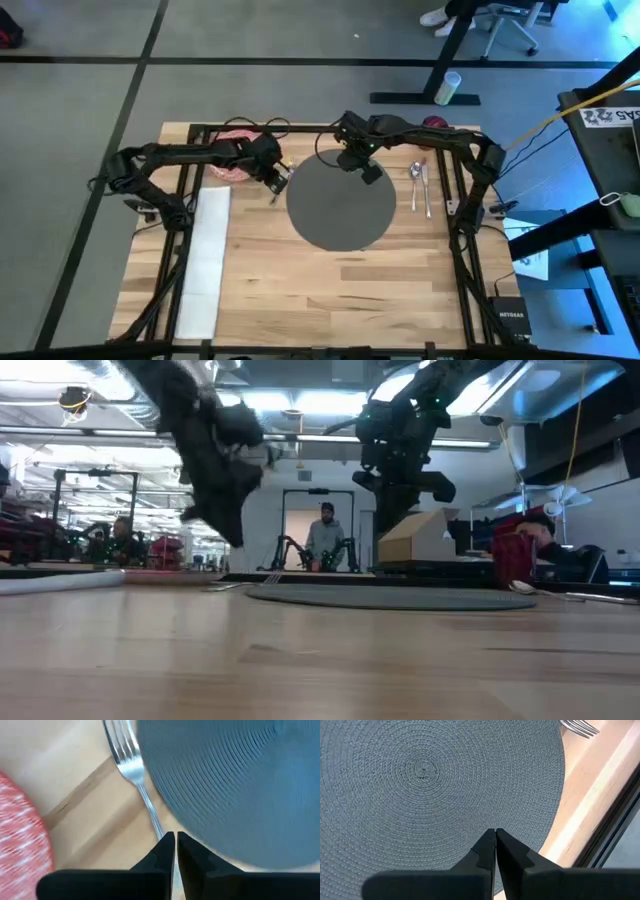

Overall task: Set table place
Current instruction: Move the silver fork to the left side of the gray placemat, then fold the white table napkin

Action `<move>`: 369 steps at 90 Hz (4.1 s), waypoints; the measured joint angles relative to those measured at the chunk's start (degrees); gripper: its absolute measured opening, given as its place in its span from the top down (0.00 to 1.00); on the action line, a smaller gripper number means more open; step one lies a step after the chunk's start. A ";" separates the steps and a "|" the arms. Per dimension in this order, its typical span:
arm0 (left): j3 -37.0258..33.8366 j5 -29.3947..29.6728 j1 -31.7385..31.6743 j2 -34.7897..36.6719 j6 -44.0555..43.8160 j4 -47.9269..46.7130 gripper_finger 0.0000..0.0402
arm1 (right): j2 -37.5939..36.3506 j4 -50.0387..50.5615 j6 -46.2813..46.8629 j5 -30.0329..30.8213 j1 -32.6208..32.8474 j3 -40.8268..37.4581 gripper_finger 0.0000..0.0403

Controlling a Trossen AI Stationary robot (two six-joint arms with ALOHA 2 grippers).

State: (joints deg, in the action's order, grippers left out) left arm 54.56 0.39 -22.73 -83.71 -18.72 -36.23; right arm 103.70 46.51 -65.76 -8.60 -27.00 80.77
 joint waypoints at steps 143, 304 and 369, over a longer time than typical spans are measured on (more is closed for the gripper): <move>-18.94 -2.33 31.86 3.44 -19.68 -20.09 1.00 | -31.06 -33.54 23.61 13.20 23.76 -34.49 1.00; -7.62 -20.58 62.83 -13.02 -53.90 7.95 1.00 | -31.02 -28.31 21.32 15.63 23.63 -34.45 1.00; 6.00 -3.54 61.28 -17.62 -44.30 5.46 1.00 | -31.02 -28.88 21.75 15.65 23.63 -34.45 1.00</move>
State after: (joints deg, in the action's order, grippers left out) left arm 60.56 -3.15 38.54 -101.33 -63.02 -30.78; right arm 72.69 17.63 -44.00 7.05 -3.38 46.33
